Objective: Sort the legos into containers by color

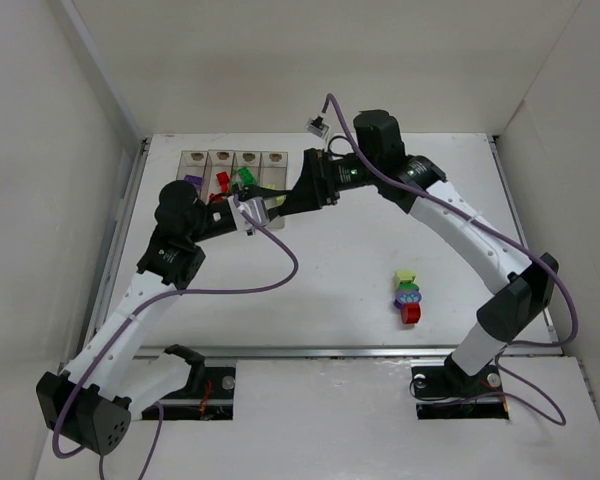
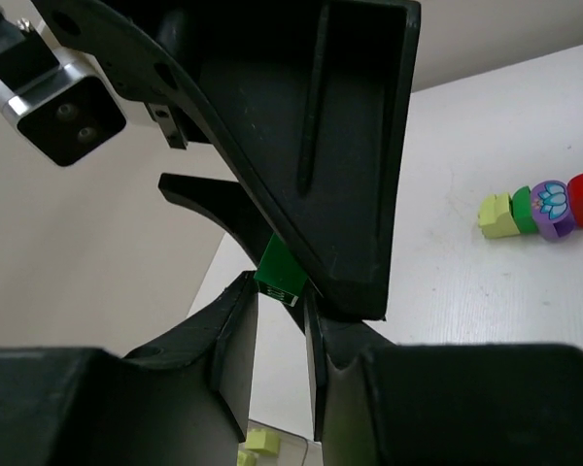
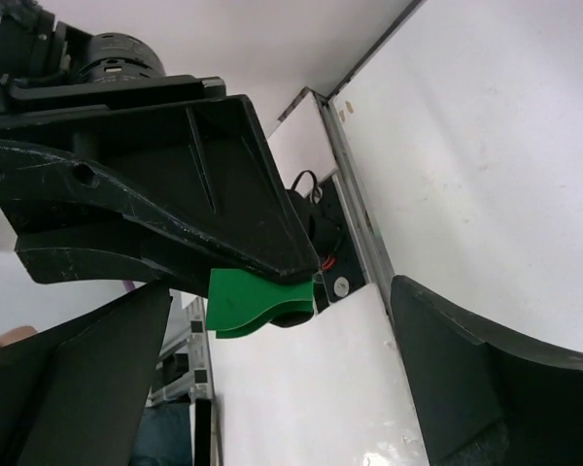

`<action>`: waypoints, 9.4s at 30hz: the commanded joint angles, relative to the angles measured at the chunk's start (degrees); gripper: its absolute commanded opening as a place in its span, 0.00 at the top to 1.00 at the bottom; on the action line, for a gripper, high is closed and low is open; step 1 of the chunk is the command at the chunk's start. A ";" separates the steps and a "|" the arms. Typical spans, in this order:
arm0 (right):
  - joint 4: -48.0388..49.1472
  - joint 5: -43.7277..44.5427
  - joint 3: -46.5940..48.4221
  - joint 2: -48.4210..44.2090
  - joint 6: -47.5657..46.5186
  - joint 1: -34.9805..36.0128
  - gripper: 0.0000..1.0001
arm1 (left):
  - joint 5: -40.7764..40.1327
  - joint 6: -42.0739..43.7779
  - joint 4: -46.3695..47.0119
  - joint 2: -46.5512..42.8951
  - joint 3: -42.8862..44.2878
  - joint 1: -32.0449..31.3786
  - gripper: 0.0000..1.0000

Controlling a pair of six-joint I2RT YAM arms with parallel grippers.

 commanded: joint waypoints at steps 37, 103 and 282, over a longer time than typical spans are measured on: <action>-25.65 51.63 -5.64 0.44 -7.45 -18.27 0.00 | -29.77 -9.91 -12.65 42.49 19.33 18.83 0.47; 3.25 51.89 -6.45 -7.47 21.99 -5.36 1.00 | -8.07 -29.48 -12.24 7.67 2.63 2.83 0.00; -2.29 26.68 9.90 8.88 -13.60 5.54 0.63 | -11.23 -14.92 -24.52 6.09 -1.50 7.05 1.00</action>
